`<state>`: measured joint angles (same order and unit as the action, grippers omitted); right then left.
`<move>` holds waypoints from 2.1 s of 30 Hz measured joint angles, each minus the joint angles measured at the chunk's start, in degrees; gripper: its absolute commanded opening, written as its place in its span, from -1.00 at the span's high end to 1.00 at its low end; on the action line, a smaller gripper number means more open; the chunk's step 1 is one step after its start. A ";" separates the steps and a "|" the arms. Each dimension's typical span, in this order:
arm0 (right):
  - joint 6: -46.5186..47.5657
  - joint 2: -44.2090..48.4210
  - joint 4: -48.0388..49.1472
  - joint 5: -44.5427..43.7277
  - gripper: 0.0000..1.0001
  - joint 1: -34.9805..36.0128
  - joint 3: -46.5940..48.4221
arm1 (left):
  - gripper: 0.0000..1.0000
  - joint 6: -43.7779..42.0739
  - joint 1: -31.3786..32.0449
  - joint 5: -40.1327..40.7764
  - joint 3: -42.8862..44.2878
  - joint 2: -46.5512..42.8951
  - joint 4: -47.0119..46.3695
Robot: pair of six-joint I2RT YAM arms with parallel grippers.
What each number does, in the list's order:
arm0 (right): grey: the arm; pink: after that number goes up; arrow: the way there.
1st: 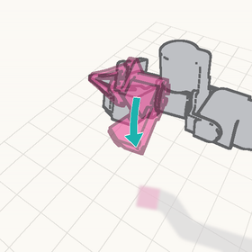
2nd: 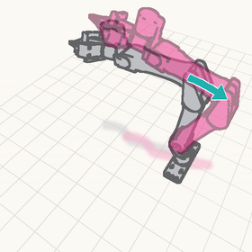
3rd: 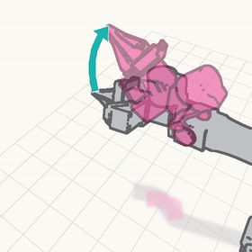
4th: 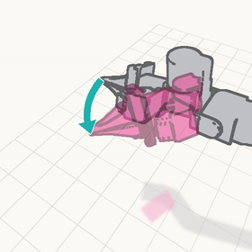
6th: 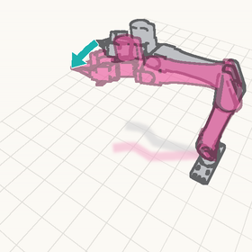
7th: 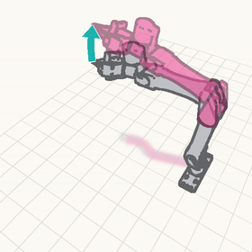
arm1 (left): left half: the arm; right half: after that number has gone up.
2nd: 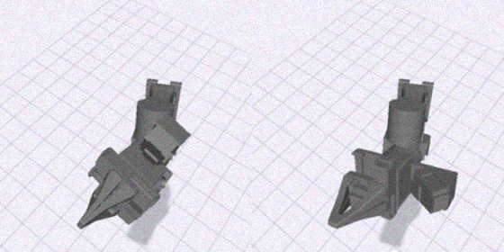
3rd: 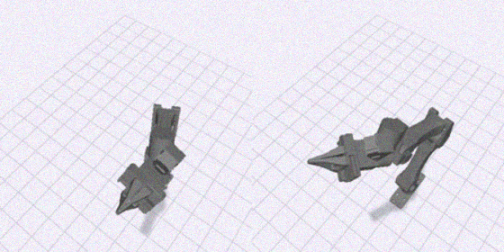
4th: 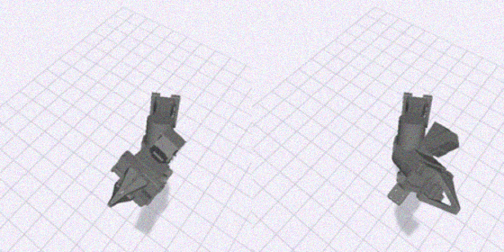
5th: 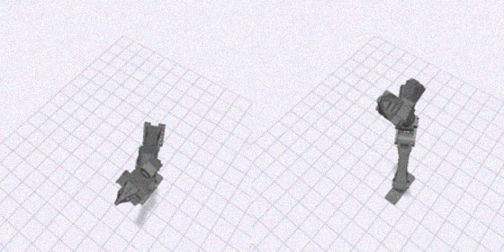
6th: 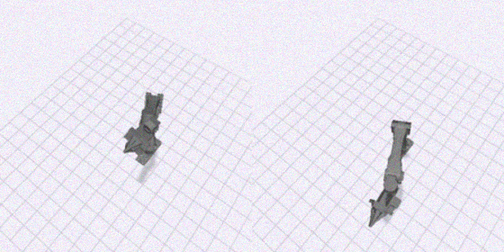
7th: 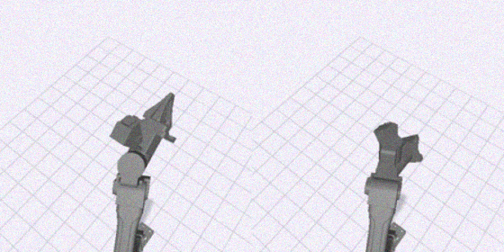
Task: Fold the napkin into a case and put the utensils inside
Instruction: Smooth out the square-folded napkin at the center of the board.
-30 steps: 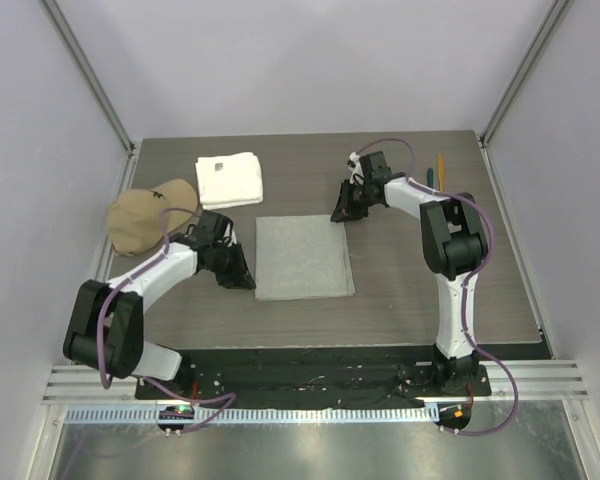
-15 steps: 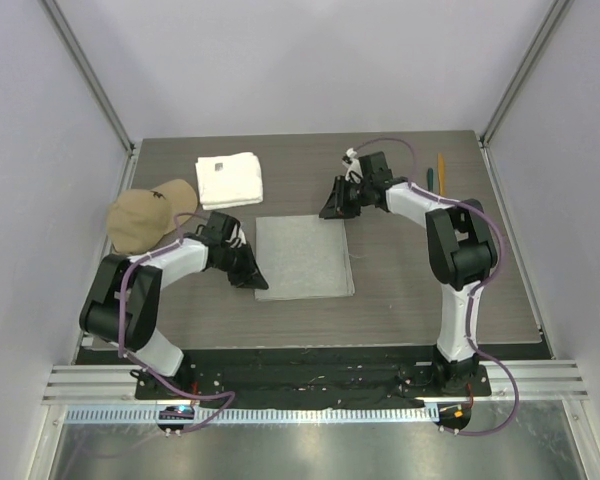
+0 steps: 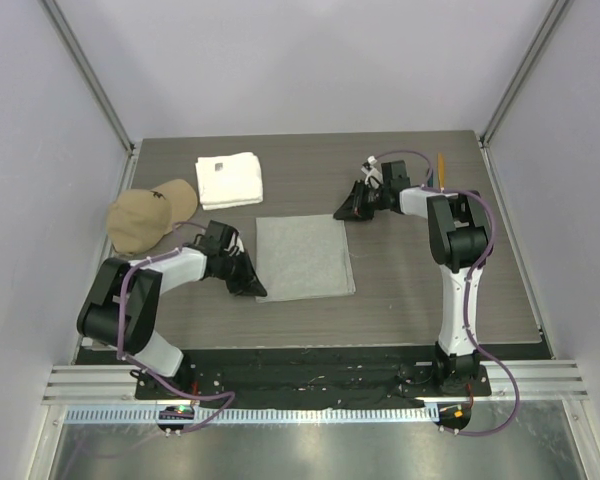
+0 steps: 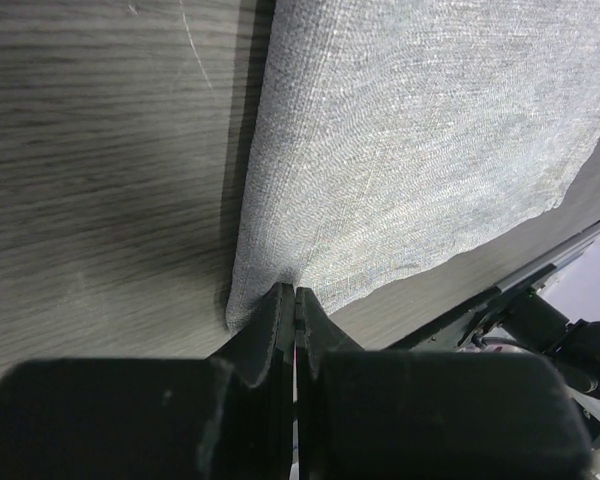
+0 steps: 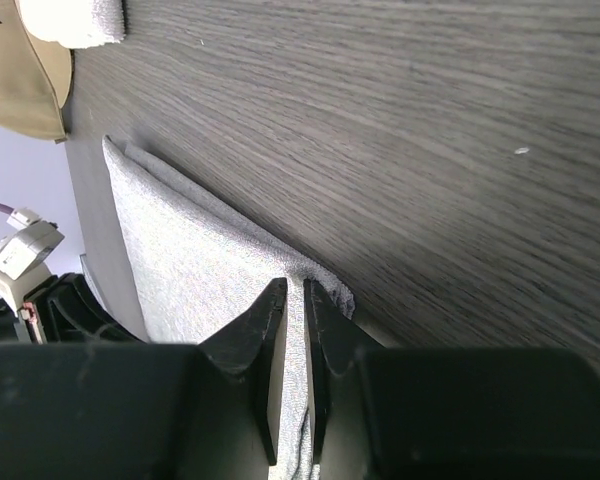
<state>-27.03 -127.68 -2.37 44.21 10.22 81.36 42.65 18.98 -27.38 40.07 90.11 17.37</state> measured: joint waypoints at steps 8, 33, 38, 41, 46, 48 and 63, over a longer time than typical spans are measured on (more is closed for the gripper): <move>1.31 2.36 -5.35 -5.22 0.19 1.70 1.66 | 0.71 0.26 -0.07 0.33 11.98 -1.86 6.10; -9.01 -0.52 7.08 0.68 0.51 4.57 1.11 | 1.00 6.03 -8.02 -5.42 31.63 29.81 -17.11; -10.19 -3.74 9.88 5.25 0.51 0.44 0.50 | 1.00 6.12 -8.98 -7.37 31.71 31.32 -19.37; -9.75 -4.28 10.69 6.16 0.52 -1.05 0.50 | 1.00 5.31 -8.98 -7.41 31.80 31.34 -19.45; -6.97 -4.48 9.03 6.34 0.50 -1.70 1.51 | 1.00 3.28 -8.90 -6.88 33.05 31.34 -17.33; -5.77 -4.44 7.37 5.81 0.46 -1.92 2.12 | 0.91 1.88 -8.87 -6.08 34.23 31.23 -14.99; -0.24 24.22 -18.05 -26.32 -0.50 -4.07 -7.78 | 0.46 -13.49 14.36 15.65 39.65 6.34 6.38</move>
<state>-27.27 -103.46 -20.43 17.89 6.15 73.58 29.17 33.34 -11.73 79.72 96.44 23.75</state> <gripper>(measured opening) 0.756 0.354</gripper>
